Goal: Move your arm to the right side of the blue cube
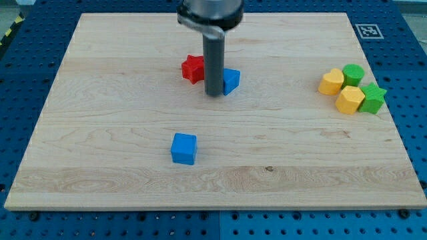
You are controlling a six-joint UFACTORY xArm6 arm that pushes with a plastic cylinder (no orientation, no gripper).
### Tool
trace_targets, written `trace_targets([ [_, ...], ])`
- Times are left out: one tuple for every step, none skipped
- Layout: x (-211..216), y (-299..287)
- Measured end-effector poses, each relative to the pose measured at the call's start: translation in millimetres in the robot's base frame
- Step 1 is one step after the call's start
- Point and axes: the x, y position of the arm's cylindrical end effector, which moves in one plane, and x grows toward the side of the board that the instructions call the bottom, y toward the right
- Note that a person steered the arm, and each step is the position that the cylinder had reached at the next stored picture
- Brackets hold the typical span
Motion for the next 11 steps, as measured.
trace_targets([
  [22,16],
  [21,45],
  [26,72],
  [27,79],
  [28,79],
  [62,98],
  [65,100],
  [65,100],
  [93,104],
  [103,105],
  [104,105],
])
